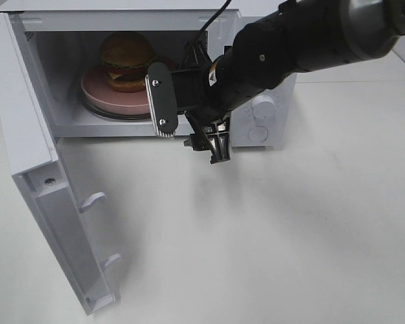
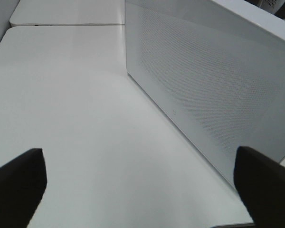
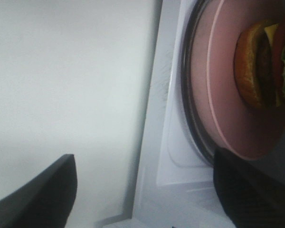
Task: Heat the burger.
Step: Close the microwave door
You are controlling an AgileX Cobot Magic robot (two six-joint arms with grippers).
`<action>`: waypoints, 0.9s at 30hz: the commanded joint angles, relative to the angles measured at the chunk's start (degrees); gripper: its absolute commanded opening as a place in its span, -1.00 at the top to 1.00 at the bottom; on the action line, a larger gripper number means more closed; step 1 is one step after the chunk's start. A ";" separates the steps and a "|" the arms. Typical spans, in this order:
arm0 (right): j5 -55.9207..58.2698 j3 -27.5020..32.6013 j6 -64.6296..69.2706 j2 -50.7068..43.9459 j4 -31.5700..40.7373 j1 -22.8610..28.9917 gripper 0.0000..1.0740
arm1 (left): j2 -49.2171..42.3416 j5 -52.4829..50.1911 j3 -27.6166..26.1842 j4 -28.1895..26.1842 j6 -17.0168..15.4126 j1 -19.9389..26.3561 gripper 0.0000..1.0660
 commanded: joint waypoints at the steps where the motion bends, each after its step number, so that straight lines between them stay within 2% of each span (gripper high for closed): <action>1: -0.86 3.32 2.86 -3.04 0.06 -0.17 -0.42 | -0.92 -0.74 0.17 -0.06 -0.34 0.00 -0.88; 12: -1.03 12.43 13.35 -11.29 0.00 -0.17 -0.42 | -0.92 -0.74 0.17 -0.06 -0.34 0.00 -0.88; 15: -0.92 14.61 19.02 -13.81 0.00 -0.17 -0.42 | -0.92 -0.74 0.17 -0.06 -0.34 0.00 -0.88; 17: -0.11 17.13 27.85 -16.67 0.00 -0.17 -0.42 | -0.92 -0.74 0.17 -0.06 -0.34 0.00 -0.88; 23: 1.95 19.25 37.47 -20.00 0.06 -0.17 -0.42 | -0.92 -0.74 0.17 -0.06 -0.34 0.00 -0.88; 27: 7.33 21.08 49.10 -23.78 -0.17 -0.17 -0.42 | -0.92 -0.74 0.17 -0.06 -0.34 0.00 -0.88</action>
